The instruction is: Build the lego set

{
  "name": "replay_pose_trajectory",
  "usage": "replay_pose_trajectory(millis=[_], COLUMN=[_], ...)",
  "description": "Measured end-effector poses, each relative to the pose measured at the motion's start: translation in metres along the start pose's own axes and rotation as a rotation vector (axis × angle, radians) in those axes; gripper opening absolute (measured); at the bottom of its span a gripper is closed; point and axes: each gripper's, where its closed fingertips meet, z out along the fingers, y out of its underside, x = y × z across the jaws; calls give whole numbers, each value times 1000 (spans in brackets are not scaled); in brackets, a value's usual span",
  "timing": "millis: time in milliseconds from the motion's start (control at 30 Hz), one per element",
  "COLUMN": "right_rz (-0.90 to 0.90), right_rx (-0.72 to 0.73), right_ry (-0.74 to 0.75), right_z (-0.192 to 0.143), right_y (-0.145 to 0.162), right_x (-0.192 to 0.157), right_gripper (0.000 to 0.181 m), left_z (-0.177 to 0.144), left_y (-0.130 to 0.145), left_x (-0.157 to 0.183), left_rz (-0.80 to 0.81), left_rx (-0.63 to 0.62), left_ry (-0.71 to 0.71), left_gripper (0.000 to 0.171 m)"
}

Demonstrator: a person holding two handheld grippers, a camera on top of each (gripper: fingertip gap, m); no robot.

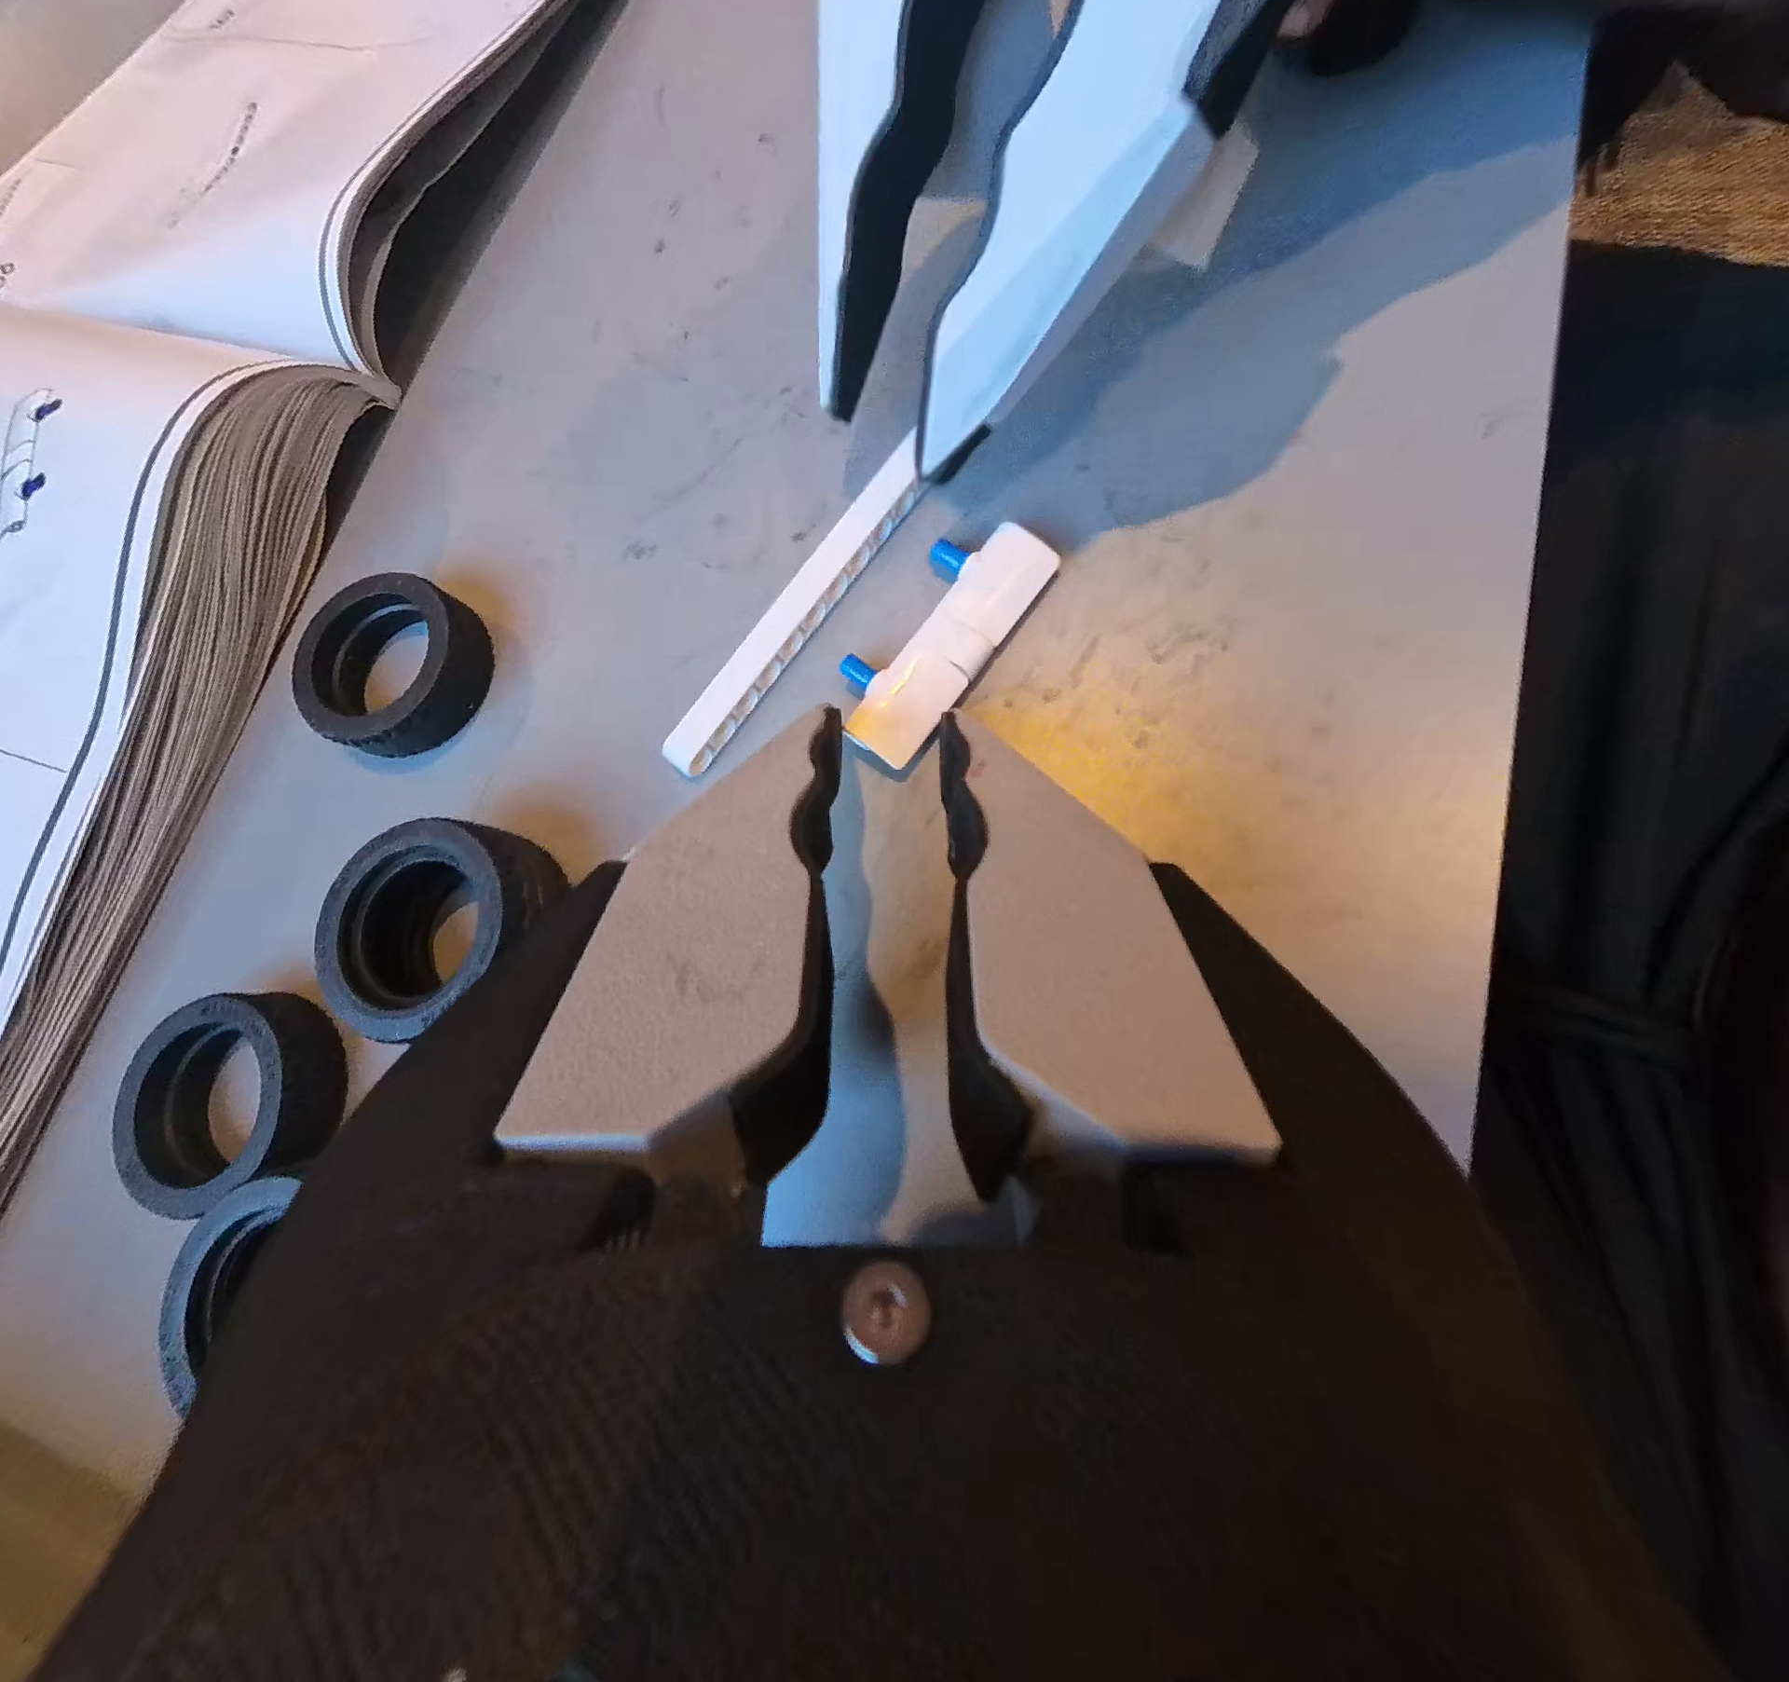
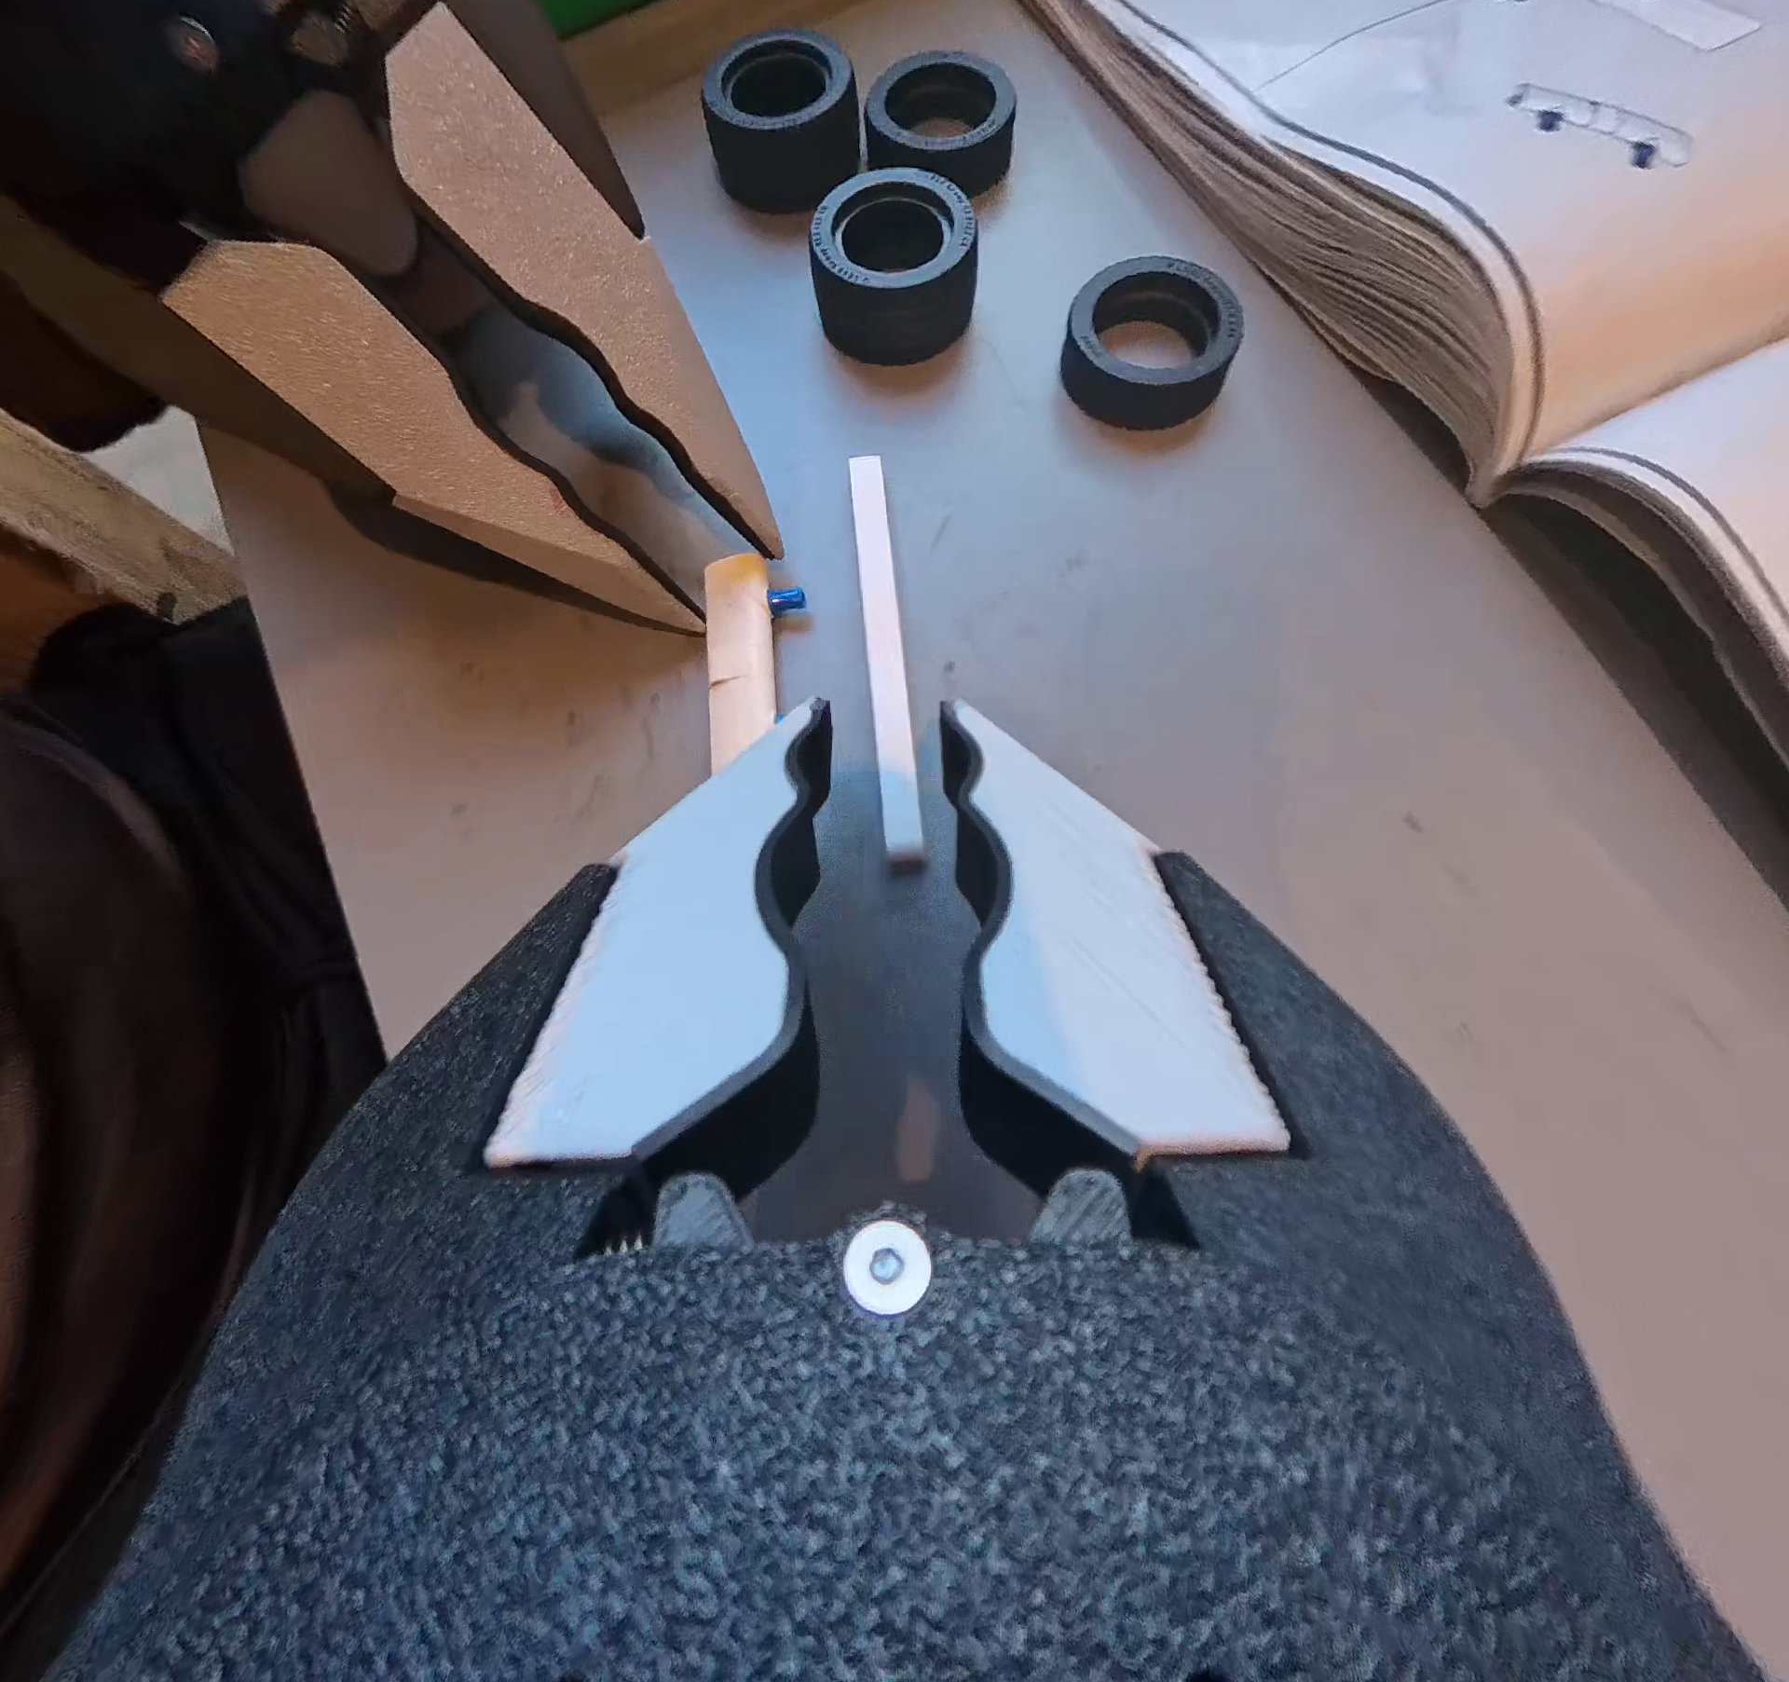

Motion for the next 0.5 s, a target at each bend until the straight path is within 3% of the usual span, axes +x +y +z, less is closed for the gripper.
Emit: replay_pose_trajectory(millis=[133, 233, 367, 500], right_rz=[20, -44, -173, -167], right_rx=[78, 33, 10, -26], right_ry=[-91, -29, -1, 29], right_z=[-21, -21, -17, -7], right_y=[0, 11, 13, 15], right_x=[-12, -12, -26, -25], right_gripper=[36, 40, 31, 30], left_z=[1, 2, 3, 4], left_y=[-2, -3, -4, -4], left_x=[2, 4, 6, 2], left_rz=[12, 37, 52, 43], left_rx=[2, 6, 12, 14], left_ry=[3, 5, 35, 54], left_gripper=[16, 16, 16, 16])
